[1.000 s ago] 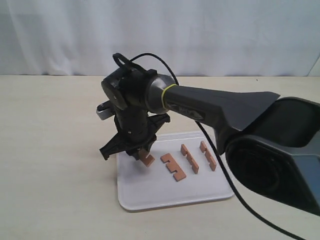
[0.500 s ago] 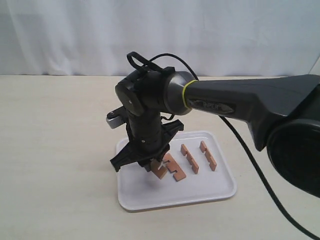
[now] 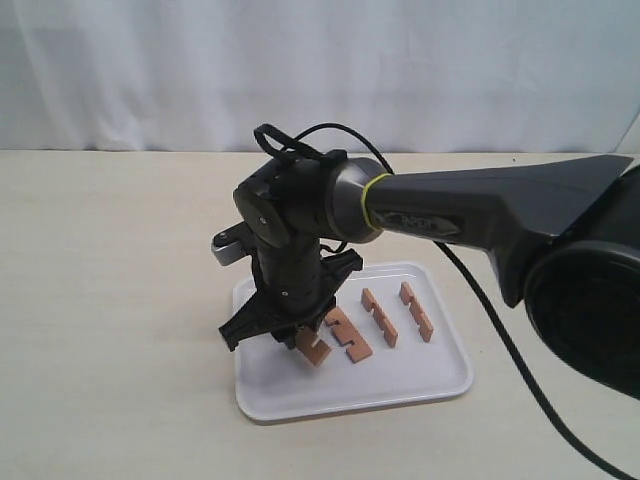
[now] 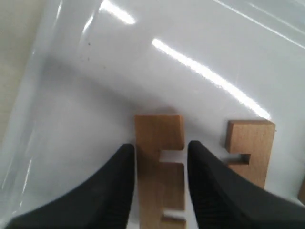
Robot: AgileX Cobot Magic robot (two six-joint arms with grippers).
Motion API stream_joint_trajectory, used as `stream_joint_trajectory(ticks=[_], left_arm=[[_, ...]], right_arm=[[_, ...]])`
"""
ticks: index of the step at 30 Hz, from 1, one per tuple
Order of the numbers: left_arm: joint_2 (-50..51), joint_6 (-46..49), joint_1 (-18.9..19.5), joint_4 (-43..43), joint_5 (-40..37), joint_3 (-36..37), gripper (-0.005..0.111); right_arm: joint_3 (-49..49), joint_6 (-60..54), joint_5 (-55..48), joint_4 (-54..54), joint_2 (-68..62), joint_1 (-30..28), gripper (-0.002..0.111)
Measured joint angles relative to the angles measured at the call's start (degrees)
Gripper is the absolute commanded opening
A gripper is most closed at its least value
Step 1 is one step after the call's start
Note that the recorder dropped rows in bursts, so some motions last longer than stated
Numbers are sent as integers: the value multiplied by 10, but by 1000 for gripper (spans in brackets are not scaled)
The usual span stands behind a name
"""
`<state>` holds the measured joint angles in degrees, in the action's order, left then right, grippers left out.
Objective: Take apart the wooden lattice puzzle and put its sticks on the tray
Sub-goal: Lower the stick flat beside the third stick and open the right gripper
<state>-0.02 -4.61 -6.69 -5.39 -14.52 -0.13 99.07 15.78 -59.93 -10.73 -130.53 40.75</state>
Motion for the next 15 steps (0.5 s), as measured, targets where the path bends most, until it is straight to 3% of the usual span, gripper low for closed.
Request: stream_joint_trajectory(ticks=[4,12,15], left_arm=[[0,0,0,0,0,0,0],[0,0,0,0,0,0,0],[0,0,0,0,0,0,0]], right_arm=[[0,0,1,0,-2,0,64],[0,0,-32,6,16,0,63],[0,-8,-46,6,41,0,57]])
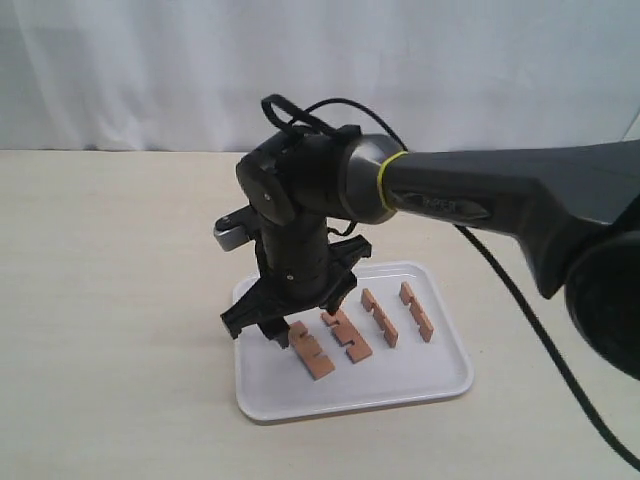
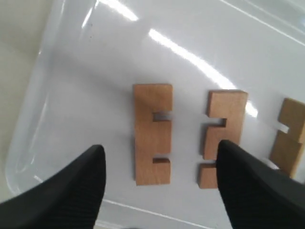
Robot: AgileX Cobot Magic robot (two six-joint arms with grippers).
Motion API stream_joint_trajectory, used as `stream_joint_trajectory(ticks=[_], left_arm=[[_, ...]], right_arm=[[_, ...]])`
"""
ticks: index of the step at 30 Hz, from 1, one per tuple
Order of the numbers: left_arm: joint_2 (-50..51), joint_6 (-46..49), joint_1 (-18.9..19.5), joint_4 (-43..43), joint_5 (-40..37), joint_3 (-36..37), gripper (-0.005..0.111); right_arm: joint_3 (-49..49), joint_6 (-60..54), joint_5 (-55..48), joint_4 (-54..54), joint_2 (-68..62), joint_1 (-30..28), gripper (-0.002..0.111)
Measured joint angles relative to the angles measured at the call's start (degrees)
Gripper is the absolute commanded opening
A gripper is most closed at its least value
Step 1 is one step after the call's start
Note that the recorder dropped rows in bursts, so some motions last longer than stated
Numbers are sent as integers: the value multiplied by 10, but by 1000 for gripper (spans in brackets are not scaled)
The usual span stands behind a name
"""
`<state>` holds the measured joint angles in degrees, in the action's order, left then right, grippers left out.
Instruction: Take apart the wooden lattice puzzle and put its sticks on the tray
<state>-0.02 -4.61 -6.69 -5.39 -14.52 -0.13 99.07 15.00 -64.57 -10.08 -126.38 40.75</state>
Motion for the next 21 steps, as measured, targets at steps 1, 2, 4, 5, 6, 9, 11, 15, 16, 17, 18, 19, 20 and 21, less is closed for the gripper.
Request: stream_joint_trajectory(ticks=[1,2,4,5,6,9,11,15,16,17,18,19,20,21], left_arm=[[0,0,0,0,0,0,0],[0,0,0,0,0,0,0],[0,0,0,0,0,0,0],[0,0,0,0,0,0,0],[0,0,0,0,0,0,0],[0,0,0,0,0,0,0],[0,0,0,0,0,0,0],[0,0,0,0,0,0,0],[0,0,0,0,0,0,0],[0,0,0,0,0,0,0],[0,0,0,0,0,0,0],[0,0,0,0,0,0,0],[0,0,0,0,0,0,0],[0,0,0,0,0,0,0]], right_arm=[[0,-6,-5,0,10,0,51],[0,-15,-11,0,19,0,45],[-3,-30,-26,0,37,0,31],[-9,-35,-31,0,47,0,23],[-19,-39,-34,0,59,0,16],[-64,-44,-36,-20,94,0,4],[-105,-42,-31,-41,122,0,4],[-190,-6,-2,-99,205,0,4],[-212,6,5,-114,230,0,4],[-230,15,9,-128,251,0,4],[-252,28,13,-138,278,0,4],[-273,38,15,-144,306,0,4],[-294,44,18,-148,329,0,4],[-314,50,20,-151,358,0,4]])
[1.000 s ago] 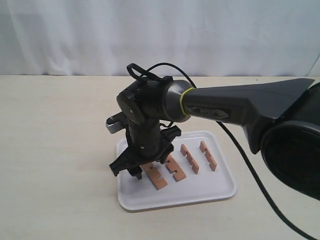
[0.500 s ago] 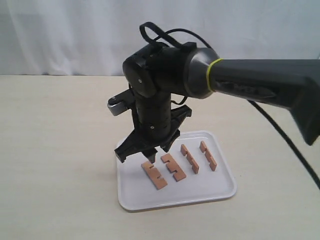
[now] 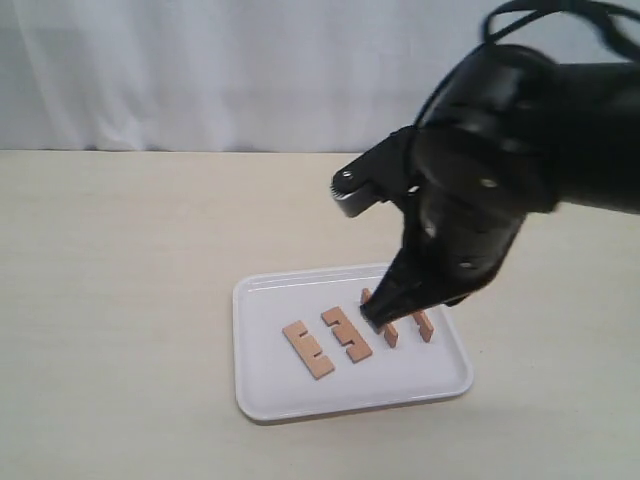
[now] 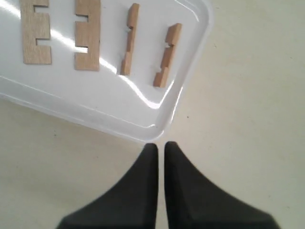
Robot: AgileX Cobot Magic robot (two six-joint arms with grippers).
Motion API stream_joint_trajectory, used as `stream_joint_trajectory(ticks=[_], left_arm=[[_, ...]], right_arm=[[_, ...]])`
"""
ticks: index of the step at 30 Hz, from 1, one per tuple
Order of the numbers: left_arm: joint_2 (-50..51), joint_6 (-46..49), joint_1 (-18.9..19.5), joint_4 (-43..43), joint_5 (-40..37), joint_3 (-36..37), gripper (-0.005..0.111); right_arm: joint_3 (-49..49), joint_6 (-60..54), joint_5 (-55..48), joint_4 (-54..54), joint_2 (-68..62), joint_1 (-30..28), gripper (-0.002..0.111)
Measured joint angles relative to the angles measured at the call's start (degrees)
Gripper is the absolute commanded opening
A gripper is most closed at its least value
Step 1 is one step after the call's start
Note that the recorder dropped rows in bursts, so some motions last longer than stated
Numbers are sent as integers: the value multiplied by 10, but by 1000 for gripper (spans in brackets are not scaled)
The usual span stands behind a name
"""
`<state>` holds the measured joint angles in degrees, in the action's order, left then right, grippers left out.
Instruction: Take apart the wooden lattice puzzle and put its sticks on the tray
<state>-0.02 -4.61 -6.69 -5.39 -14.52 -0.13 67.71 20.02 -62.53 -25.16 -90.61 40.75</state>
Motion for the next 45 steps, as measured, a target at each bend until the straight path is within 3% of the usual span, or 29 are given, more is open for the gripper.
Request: stream_joint_trajectory(ticks=[7,11,15,18,21,30,41,45], left_arm=[[0,0,0,0,0,0,0],[0,0,0,0,0,0,0],[0,0,0,0,0,0,0],[0,0,0,0,0,0,0],[0,0,0,0,0,0,0],[0,0,0,0,0,0,0],[0,0,0,0,0,0,0],[0,0,0,0,0,0,0]], right_arm=[[-132,34,84,-7,224,0,4],[-235,38,240,-20,372,0,4],[-357,40,416,-98,498,0,4],[-437,40,515,-204,542,0,4],[-502,45,571,-237,557,0,4],[-610,60,596,-152,560,0,4],[-632,61,596,-55,564,0,4],[-637,61,601,-55,587,-39,4]])
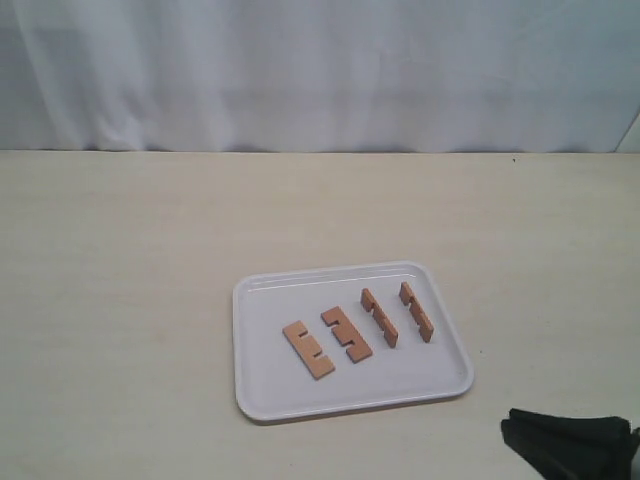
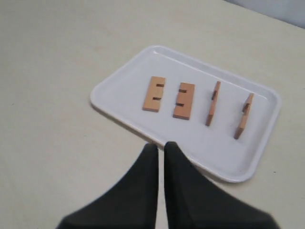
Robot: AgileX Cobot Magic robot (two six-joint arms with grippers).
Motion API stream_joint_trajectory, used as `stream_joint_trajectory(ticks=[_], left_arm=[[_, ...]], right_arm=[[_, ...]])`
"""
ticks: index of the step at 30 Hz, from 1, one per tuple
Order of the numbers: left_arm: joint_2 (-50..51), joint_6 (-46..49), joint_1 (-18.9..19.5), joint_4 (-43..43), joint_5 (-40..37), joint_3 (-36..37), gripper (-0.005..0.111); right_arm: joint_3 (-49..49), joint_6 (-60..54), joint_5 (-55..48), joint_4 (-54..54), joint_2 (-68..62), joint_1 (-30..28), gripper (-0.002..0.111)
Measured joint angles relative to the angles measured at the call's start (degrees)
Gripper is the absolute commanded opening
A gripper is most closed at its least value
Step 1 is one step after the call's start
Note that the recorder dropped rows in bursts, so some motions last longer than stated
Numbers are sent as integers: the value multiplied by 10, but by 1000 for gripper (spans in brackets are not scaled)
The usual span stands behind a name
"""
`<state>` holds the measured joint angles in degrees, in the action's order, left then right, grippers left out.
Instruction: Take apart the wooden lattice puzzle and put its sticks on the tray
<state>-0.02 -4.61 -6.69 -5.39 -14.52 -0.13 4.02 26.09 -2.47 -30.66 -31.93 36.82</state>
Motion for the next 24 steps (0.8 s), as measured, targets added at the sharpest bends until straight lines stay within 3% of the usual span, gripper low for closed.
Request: stream_joint_trajectory(ticks=[5,9,14,24], left_arm=[[0,0,0,0,0,0,0],[0,0,0,0,0,0,0],[0,0,0,0,0,0,0],[0,0,0,0,0,0,0]], right_arm=[[-33,0,2,0,85,-108,4],[-37,1,-61,17,199,-182,4],[-39,2,-118,28,309,-236,4],[-39,15,-131,30,316,-312,4]])
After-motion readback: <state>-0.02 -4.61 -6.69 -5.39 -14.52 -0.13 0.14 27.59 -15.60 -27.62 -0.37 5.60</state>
